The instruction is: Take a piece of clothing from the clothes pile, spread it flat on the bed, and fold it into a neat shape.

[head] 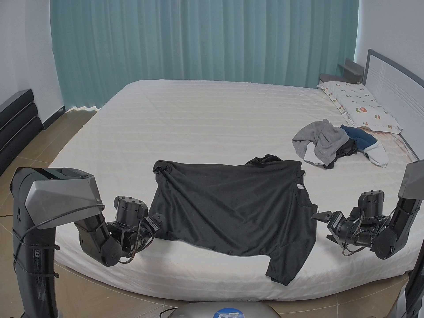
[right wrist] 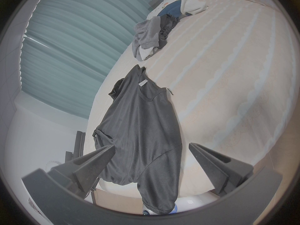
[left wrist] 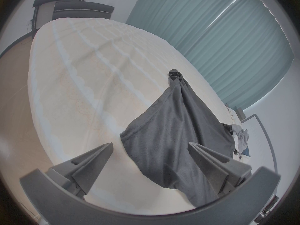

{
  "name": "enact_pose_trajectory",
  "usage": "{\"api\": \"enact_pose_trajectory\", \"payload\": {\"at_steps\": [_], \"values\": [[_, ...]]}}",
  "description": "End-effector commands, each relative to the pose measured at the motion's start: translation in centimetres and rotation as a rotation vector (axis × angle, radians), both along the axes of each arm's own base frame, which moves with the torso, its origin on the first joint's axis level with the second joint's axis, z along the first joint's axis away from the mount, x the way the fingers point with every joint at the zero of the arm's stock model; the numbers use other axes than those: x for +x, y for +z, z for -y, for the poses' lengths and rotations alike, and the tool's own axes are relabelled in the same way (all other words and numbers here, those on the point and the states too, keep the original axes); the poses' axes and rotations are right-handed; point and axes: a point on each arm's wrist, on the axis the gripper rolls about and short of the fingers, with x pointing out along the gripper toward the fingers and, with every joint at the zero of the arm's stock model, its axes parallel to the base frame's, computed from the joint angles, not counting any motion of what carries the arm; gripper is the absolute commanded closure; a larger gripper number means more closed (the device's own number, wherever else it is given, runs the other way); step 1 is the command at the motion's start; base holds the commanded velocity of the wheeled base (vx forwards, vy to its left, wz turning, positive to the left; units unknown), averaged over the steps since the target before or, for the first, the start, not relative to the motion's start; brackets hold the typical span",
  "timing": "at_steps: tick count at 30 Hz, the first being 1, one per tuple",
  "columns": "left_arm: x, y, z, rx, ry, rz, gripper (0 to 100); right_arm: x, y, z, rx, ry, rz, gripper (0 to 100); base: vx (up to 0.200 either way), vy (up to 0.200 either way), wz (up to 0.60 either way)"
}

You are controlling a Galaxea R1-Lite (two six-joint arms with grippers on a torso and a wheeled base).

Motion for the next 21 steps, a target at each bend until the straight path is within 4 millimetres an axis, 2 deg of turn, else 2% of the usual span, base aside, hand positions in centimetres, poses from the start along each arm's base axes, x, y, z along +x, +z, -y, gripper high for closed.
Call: {"api": "enact_pose_trajectory", "payload": {"at_steps": [1,2,10,15,21], "values": [[0.4,-0.6,-0.3,0.008,0.012,-0.006,0,-0.4,-0.4,-0.3,-0.013,0.004,-0.008,0,0.000,0.000,0.00],[0.4,-0.5,-0.4,0.006,0.016,-0.005,100,-0.6,-0.5,-0.5,-0.021,0.007,-0.010,0,0.000,0.000,0.00],[-1.4,-1.0,-1.0,0.022,0.018,-0.058,100,-0.9,-2.7,-1.4,-0.092,0.038,-0.071,0,0.000,0.000,0.00],[-2.5,-0.3,-2.4,0.017,0.049,-0.074,100,-0.2,-3.6,-1.4,-0.094,0.024,-0.027,0,0.000,0.000,0.00],[-4.1,1.0,-4.9,-0.031,0.068,-0.061,100,1.2,-5.4,-1.2,-0.093,0.009,-0.009,0,0.000,0.000,0.00]]}}
